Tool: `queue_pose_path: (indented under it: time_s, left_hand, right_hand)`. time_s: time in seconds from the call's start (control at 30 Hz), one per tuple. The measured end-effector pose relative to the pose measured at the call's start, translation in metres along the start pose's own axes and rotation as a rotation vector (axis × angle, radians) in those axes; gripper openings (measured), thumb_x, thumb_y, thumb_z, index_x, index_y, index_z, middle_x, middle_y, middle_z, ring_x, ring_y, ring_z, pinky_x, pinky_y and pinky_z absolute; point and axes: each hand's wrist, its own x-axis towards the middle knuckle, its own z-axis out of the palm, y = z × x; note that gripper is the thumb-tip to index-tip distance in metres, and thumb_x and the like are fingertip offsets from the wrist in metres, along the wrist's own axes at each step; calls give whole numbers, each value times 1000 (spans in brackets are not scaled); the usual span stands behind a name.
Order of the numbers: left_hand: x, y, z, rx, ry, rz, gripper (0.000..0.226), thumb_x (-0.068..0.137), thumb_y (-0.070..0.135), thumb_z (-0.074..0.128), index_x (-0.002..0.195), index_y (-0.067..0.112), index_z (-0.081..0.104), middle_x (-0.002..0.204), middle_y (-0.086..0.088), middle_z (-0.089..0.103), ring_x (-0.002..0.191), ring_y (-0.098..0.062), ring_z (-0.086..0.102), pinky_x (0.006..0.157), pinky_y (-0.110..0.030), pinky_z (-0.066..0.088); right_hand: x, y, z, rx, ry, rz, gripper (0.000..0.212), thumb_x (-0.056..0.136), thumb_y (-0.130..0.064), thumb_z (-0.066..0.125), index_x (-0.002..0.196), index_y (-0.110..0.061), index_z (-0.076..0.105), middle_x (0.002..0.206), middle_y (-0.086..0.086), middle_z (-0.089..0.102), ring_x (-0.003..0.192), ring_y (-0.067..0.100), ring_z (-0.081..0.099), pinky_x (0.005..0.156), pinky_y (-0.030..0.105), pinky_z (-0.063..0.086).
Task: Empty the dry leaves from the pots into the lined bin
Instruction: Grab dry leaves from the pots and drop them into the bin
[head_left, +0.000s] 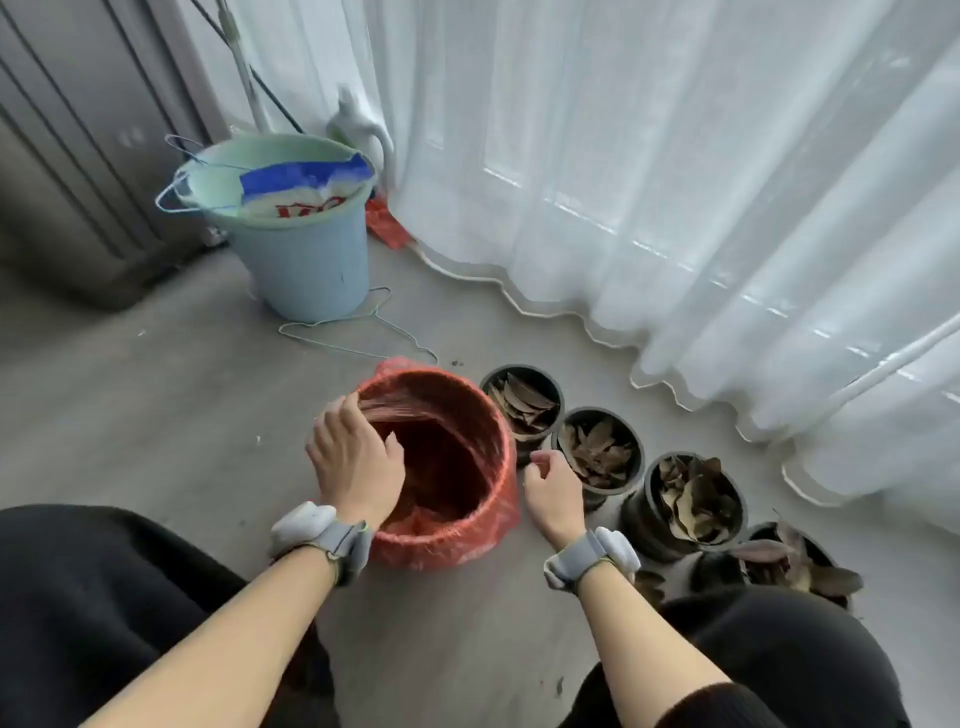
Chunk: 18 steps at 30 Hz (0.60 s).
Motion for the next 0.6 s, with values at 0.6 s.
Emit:
queue_pose_path:
  time_s: [0.6]
  left_hand:
    - [70,-97,22,-131,-29,-537,15,102,24,35,102,9,38,104,-30,59,96,-49,55,69,-43,32]
  right_hand:
    - [102,-11,43,-933,-86,-344,26,97,-27,51,120,-16,56,123,3,56,114,28,53,80,36,48]
